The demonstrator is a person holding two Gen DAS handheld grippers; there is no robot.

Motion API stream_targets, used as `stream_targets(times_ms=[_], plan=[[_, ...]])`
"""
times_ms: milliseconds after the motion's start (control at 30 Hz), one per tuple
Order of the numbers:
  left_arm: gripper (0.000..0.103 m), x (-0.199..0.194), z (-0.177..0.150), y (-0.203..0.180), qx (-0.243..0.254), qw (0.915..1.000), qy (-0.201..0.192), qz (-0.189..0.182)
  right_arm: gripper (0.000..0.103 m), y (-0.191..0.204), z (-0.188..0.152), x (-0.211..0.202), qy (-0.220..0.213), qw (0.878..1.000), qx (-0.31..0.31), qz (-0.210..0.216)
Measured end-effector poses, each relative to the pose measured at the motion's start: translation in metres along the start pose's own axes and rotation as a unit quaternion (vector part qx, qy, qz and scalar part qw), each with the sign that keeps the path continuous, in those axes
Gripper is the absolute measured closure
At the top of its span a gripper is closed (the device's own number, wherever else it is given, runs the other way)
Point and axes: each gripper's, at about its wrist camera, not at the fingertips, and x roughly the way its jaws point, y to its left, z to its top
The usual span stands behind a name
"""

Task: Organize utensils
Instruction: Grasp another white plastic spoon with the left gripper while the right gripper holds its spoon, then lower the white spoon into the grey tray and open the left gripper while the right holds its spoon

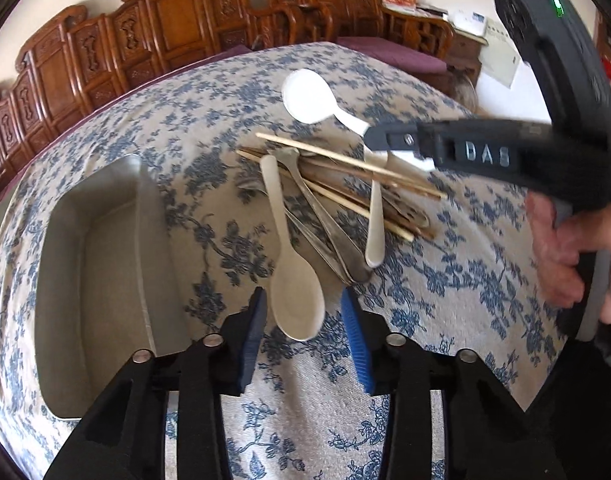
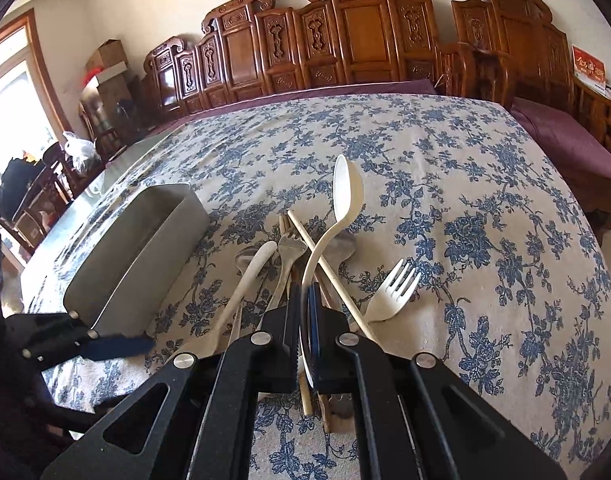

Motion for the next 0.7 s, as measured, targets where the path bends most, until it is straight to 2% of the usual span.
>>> stream_targets(times_ms=[133,267,400,700], plan=[[0.073,0.007,-0.003,-0.006,0.014,0.9999,0.007,0.000,0.098,0.000,0.001,0.000,0.000,1.000,0.002,-0.002],[0.082,0.020,-0.002,-0.004,0.021,0.9994,0.023,0.013,0.098,0.003,0.002,-0.001,0.002,1.000,-0.002,-0.003],[0.099,0.019,-0.001,0.003,0.013,0.9997,0.019,0.006,0.097,0.005,0.003,-0.003,0.004,1.000,-0.005,-0.006],[0.100,-0.014,0.003,0.015,-0.009,0.9996,-0.018,-0.018,0.098,0.014,0.008,-0.004,0.002,1.000,-0.012,-0.002]])
